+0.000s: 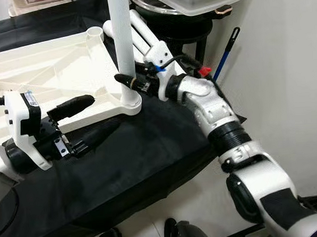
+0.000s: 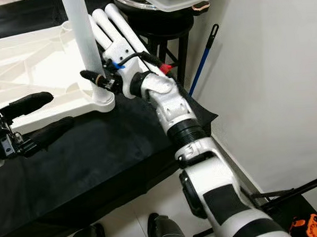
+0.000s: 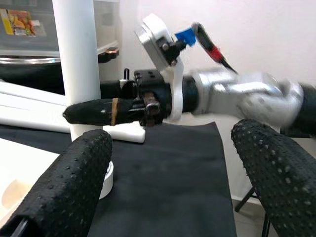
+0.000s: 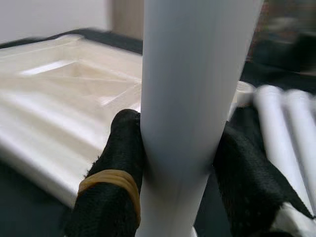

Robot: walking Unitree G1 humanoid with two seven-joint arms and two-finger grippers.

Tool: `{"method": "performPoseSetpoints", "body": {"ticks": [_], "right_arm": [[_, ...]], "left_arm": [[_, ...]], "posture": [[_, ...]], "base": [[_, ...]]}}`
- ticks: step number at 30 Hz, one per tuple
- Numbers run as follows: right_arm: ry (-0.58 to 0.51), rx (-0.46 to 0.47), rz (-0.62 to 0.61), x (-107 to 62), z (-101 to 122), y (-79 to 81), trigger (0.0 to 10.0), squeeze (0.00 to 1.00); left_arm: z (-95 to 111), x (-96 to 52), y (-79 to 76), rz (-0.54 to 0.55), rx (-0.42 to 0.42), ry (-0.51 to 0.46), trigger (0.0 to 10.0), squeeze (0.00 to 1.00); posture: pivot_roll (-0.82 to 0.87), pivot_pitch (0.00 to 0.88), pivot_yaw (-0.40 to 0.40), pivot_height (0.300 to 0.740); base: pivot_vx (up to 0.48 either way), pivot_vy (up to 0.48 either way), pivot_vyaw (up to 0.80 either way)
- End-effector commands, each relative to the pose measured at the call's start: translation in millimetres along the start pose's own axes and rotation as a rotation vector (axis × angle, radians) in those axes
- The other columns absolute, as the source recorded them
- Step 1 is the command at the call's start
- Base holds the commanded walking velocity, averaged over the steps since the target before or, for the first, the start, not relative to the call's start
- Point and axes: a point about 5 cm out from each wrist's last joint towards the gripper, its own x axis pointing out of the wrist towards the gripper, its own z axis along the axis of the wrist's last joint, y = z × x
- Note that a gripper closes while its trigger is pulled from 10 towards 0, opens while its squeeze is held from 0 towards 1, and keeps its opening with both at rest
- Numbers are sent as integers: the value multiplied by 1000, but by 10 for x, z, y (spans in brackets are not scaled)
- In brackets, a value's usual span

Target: Building children table

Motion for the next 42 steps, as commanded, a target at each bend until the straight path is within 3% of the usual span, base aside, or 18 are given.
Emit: {"method": "performPoseSetpoints", "body": {"ticks": [1,3,7,13,14,15,16,20,21,22,28,30,32,33,36,38,39,42], "right_arm": [[34,-49,-110,30,-50,262,0,0],[19,7,-196,47,-54,567,0,0],[15,71,-197,76,-62,781,0,0],[1,51,-172,85,-47,892,0,0],[8,34,-175,67,-50,840,7725,0],[8,34,-175,67,-50,840,7725,0],[9,21,-165,27,-35,732,10000,0],[10,19,-169,-14,-19,578,10000,0],[7,41,-173,-34,3,471,10000,788],[-4,57,-165,-49,41,372,10000,1000],[-56,117,-137,-71,197,90,10000,1000],[-94,125,-46,-77,311,-35,10000,1000],[-94,125,-46,-77,311,-35,10000,1000],[-108,104,39,-89,381,-150,10000,1000],[-103,98,147,-89,393,-146,10000,1000],[-103,98,147,-89,393,-146,10000,1000],[-97,98,203,-88,386,-127,10000,0],[-82,110,296,-84,352,-118,10000,0]], "left_arm": [[-3,3,-37,-17,2,16,10000,0],[-19,19,-38,-17,-3,16,10000,0],[-28,39,-38,-21,-6,14,10000,0],[-27,39,-37,-25,-6,13,10000,0],[-24,32,-32,-22,-4,13,10000,0],[-24,32,-32,-22,-4,13,10000,0],[-22,25,-26,-18,-1,13,10000,0],[-20,26,-21,-18,0,12,10000,0],[-18,28,-20,-18,0,11,10000,0],[-15,29,-19,-19,0,10,10000,0],[-11,32,-16,-21,0,11,10000,0],[-14,33,-17,-24,-1,12,10000,0],[-14,33,-17,-24,-1,12,10000,0],[-18,30,-13,-27,-5,13,10000,0],[-21,31,-7,-31,-5,19,10000,0],[-21,31,-7,-31,-5,19,10000,0],[-12,36,-10,-35,-3,18,10000,0],[-5,43,-20,-38,0,19,10000,0]], "posture": [[72,231,-90,740],[74,231,-89,740],[78,231,-88,740],[76,227,-89,740],[74,224,-89,740],[74,224,-89,740],[73,222,-87,740],[71,223,-88,740],[72,223,-87,740],[73,224,-86,740],[73,234,-83,740],[68,243,-78,740],[68,243,-78,740],[69,246,-63,740],[66,251,-64,740],[66,251,-64,740],[65,265,-67,740],[65,263,-77,740]], "base": [[0,0,0],[0,0,0],[0,0,0],[0,0,0],[0,0,0],[0,0,0],[0,0,0],[0,0,0],[0,0,0],[0,0,0],[0,0,0],[0,0,0],[0,0,0],[0,0,0],[0,0,0],[0,0,0],[0,0,0],[0,0,0]]}}
